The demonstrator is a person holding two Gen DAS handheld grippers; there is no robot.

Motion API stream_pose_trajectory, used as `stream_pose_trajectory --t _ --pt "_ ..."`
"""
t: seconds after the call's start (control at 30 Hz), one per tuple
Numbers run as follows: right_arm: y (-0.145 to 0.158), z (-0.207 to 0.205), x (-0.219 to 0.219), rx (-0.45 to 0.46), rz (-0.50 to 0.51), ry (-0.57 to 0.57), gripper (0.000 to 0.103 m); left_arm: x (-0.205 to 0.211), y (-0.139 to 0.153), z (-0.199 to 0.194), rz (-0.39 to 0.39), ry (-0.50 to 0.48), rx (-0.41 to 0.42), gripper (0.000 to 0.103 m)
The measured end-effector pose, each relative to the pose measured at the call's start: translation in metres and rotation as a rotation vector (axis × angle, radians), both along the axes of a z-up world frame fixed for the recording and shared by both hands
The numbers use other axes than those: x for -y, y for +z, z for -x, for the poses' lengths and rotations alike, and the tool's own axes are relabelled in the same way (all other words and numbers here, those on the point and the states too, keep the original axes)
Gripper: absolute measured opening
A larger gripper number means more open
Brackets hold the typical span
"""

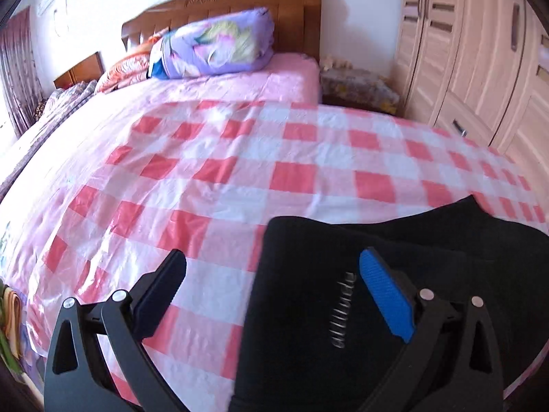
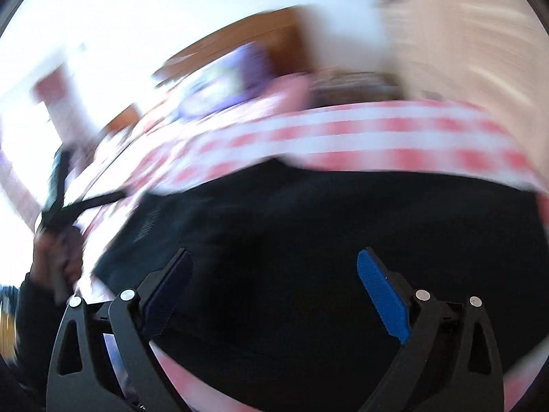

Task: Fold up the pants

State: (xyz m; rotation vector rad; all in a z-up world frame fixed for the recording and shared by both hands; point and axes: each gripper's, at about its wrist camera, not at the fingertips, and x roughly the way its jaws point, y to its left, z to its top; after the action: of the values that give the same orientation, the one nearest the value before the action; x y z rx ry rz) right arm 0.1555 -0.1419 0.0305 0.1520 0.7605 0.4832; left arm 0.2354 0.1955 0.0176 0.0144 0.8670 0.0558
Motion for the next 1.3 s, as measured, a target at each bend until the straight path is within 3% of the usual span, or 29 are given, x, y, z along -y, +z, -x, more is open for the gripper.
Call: stream_pose_trajectory --t 0.1,0.2,0.3,0.37,0.43,0.47,0.53,0.57,0.67,0.73,0.8,0.9,0.97,1.03,1.17,1.3 --pt "-0.015 -0.023 -0.061 -0.07 -0.003 0.144 0.094 0.012 -0.008 -0.009 0.026 -0.089 -0.028 0.101" --pt "-0.034 -0.033 -0.083 -0.122 -0.022 0.167 0.095 0.025 -0.014 -0.019 0.018 -0.133 -0.027 0.101" --pt "-0.042 -0.037 -0.079 -0.116 -0.037 0.152 0.095 0.033 -0.027 -0.034 0.089 -0.232 -0.044 0.101" --pt "-0.043 -0.041 -0.069 -0.137 -0.099 0.161 0.095 0.039 -0.036 -0.043 0.053 -0.255 -0.055 0.101" --pt "-0.044 -0.042 -0.064 -0.151 -0.132 0.164 0.095 0.041 -0.048 -0.057 -0.037 -0.219 -0.083 0.101" --pt "-0.043 -0.043 -0.06 -0.152 -0.139 0.162 0.095 0.036 -0.054 -0.062 -0.027 -0.198 -0.103 0.102" --pt "-0.043 -0.041 -0.062 -0.136 -0.125 0.166 0.095 0.008 -0.069 -0.077 0.199 -0.164 -0.184 0.102" --pt "-0.044 -0.041 -0.064 -0.127 -0.114 0.168 0.095 0.0 -0.07 -0.078 0.243 -0.144 -0.192 0.102" --pt "-0.045 -0.04 -0.066 -0.102 -0.081 0.171 0.096 -0.009 -0.048 -0.06 0.175 -0.062 -0.057 0.1" --pt "-0.046 -0.042 -0.064 -0.101 -0.092 0.168 0.096 0.002 -0.027 -0.038 0.171 -0.13 0.03 0.101" --pt "-0.046 -0.043 -0.063 -0.105 -0.103 0.167 0.096 0.018 -0.021 -0.026 0.18 -0.227 0.031 0.101" --pt "-0.048 -0.045 -0.061 -0.105 -0.112 0.17 0.096 0.044 -0.038 -0.023 0.141 -0.353 -0.042 0.101" --pt "-0.048 -0.045 -0.061 -0.104 -0.116 0.172 0.096 0.047 -0.054 -0.033 0.089 -0.323 -0.107 0.101" --pt "-0.048 -0.046 -0.061 -0.109 -0.117 0.169 0.096 0.049 -0.054 -0.037 0.078 -0.312 -0.104 0.101" --pt "-0.03 -0.055 -0.047 -0.161 -0.128 0.146 0.096 0.057 -0.059 -0.037 -0.024 -0.291 -0.079 0.102" --pt "-0.012 -0.087 -0.008 -0.098 -0.115 0.009 0.096 0.047 -0.056 -0.029 0.011 -0.286 -0.059 0.102"
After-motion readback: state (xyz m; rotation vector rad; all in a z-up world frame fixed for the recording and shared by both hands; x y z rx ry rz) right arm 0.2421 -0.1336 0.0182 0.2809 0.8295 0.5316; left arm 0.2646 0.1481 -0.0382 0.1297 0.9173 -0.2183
